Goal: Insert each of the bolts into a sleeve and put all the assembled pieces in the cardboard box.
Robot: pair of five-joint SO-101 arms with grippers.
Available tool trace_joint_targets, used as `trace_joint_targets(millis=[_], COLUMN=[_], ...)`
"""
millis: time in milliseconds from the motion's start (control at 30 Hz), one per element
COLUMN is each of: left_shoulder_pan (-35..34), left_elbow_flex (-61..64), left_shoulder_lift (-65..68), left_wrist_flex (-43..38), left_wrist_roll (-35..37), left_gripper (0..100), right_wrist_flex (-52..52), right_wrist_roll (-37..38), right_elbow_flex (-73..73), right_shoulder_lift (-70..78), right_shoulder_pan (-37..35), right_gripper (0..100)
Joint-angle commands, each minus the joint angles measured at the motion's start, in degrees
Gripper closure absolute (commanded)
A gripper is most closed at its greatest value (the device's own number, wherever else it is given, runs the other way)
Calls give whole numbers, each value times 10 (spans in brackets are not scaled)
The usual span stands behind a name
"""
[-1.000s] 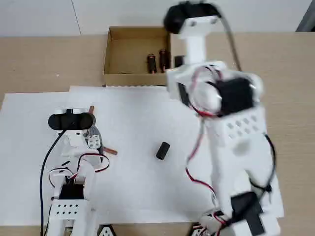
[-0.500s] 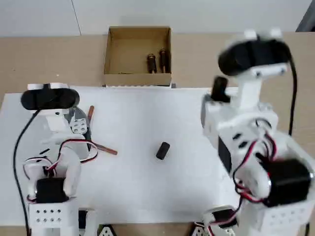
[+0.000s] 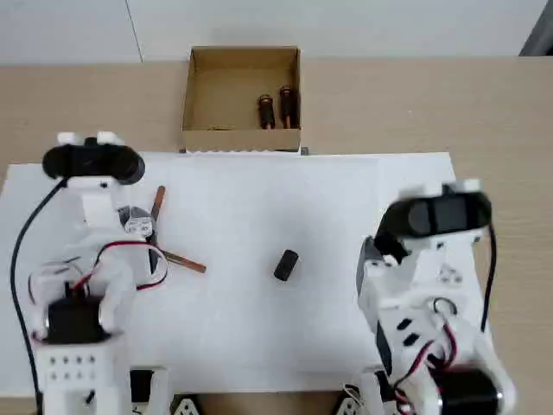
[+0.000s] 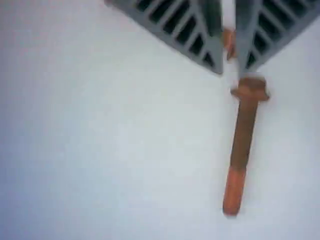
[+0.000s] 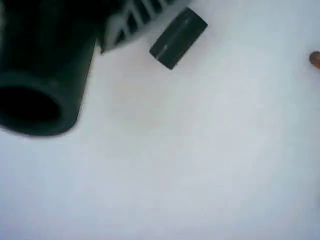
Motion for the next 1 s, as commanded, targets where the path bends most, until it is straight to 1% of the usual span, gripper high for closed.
trace_joint_targets(millis=[0, 133, 300, 500, 633, 700, 833, 900, 967], left_shoulder_pan=[0, -3, -3, 1, 0, 1, -4, -2, 0], left_elbow_flex=[-69, -130, -171, -185, -206, -218, -242, -253, -264], left_shoulder_lift=[78, 162, 258, 353, 407, 436, 493, 518, 537], left_wrist_flex=[38, 76, 82, 83, 100, 117, 127, 127, 127], left_wrist_roll=[26, 131, 209, 399, 505, 538, 575, 585, 585], left_gripper=[994, 994, 994, 994, 993, 993, 992, 988, 955], right_wrist_flex=[-19, -19, -19, -19, -19, -19, -19, -19, -19], right_wrist_roll=[-2, -4, -5, -5, -5, -5, -4, -3, -3], right_elbow_flex=[45, 84, 124, 152, 173, 182, 189, 189, 189], right_shoulder_lift=[-49, -86, -118, -151, -168, -176, -183, -183, -183], right_shoulder_pan=[4, 4, 5, 5, 5, 5, 5, 5, 5], right_gripper=[995, 995, 995, 995, 995, 995, 995, 995, 995])
